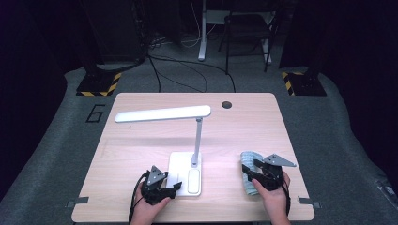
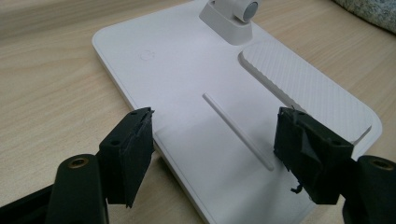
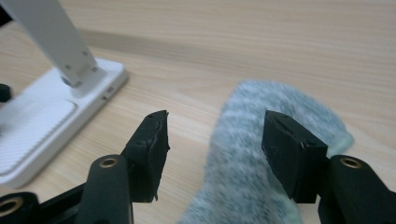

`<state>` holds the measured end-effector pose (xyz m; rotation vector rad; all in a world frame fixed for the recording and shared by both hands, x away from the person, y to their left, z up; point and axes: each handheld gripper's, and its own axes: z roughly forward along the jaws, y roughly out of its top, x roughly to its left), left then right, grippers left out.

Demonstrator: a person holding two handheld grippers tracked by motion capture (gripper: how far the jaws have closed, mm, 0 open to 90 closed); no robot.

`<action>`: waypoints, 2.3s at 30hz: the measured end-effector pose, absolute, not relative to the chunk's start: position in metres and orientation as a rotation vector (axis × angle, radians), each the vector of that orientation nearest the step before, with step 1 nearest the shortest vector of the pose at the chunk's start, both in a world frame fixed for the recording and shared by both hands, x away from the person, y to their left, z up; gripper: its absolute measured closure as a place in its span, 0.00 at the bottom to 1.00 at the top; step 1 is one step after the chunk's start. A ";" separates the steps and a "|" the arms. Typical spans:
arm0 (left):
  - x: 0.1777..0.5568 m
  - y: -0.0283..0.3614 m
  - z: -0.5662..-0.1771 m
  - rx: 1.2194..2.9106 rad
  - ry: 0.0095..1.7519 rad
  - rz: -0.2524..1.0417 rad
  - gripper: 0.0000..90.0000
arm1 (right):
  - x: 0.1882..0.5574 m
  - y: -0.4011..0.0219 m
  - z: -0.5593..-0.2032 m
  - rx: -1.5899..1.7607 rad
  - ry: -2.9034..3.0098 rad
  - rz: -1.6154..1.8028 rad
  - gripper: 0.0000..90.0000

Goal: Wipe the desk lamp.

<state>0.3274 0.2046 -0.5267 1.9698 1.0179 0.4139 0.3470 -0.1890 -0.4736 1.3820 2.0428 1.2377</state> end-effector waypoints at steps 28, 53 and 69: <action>0.334 0.208 -0.511 1.992 0.994 0.390 0.35 | 0.375 -0.081 -0.422 1.056 2.219 1.471 0.48; 0.332 0.220 -0.498 1.993 0.983 0.418 0.35 | 0.391 -0.040 -0.412 1.004 2.194 1.450 0.59; 0.337 0.226 -0.501 1.997 0.988 0.420 0.35 | 0.408 -0.044 -0.409 1.061 2.208 1.492 0.76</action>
